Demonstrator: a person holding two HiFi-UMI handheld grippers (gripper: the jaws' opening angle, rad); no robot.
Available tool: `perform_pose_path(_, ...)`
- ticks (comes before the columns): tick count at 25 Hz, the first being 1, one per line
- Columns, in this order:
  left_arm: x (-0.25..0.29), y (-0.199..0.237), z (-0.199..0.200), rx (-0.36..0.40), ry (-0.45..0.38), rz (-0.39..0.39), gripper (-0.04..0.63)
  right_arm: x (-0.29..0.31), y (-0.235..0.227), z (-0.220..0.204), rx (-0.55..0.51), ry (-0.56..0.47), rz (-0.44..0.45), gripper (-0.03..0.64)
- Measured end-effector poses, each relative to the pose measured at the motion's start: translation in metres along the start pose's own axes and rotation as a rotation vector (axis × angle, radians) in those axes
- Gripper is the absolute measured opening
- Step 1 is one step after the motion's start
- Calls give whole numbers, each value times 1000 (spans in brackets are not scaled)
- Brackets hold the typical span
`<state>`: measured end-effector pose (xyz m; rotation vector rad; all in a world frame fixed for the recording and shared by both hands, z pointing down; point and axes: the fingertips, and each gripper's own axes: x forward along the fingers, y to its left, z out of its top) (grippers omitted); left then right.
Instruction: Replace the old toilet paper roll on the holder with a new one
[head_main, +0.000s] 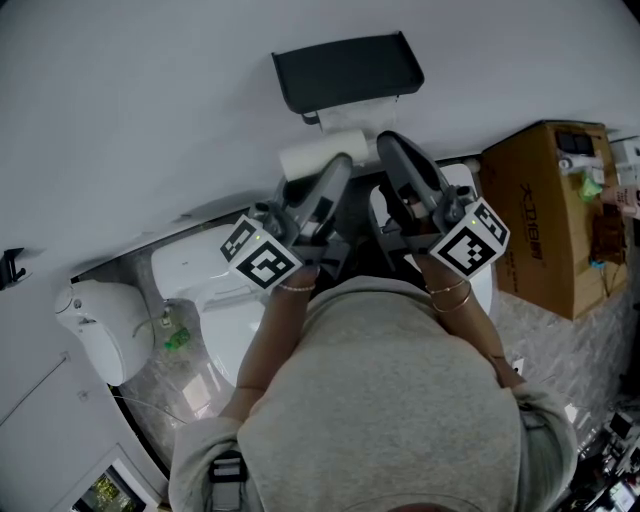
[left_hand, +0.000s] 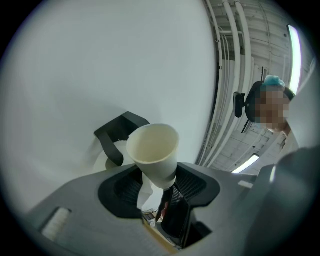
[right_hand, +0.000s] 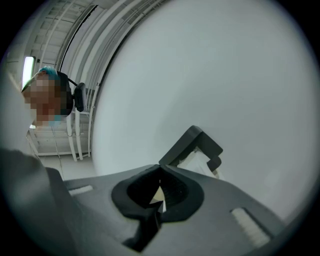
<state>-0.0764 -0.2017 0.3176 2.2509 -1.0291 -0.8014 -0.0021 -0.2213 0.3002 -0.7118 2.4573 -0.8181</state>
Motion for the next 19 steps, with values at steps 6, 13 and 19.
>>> perform_pose_path(6, 0, 0, 0, 5, -3, 5, 213, -2, 1, -3, 8, 13, 4, 3)
perform_pose_path(13, -1, -1, -1, 0, -8, 9, 213, 1, 2, 0, 14, 12, 8, 3)
perform_pose_path(19, -4, 1, -1, 1, -17, 21, 213, -2, 1, 1, -7, 8, -2, 3)
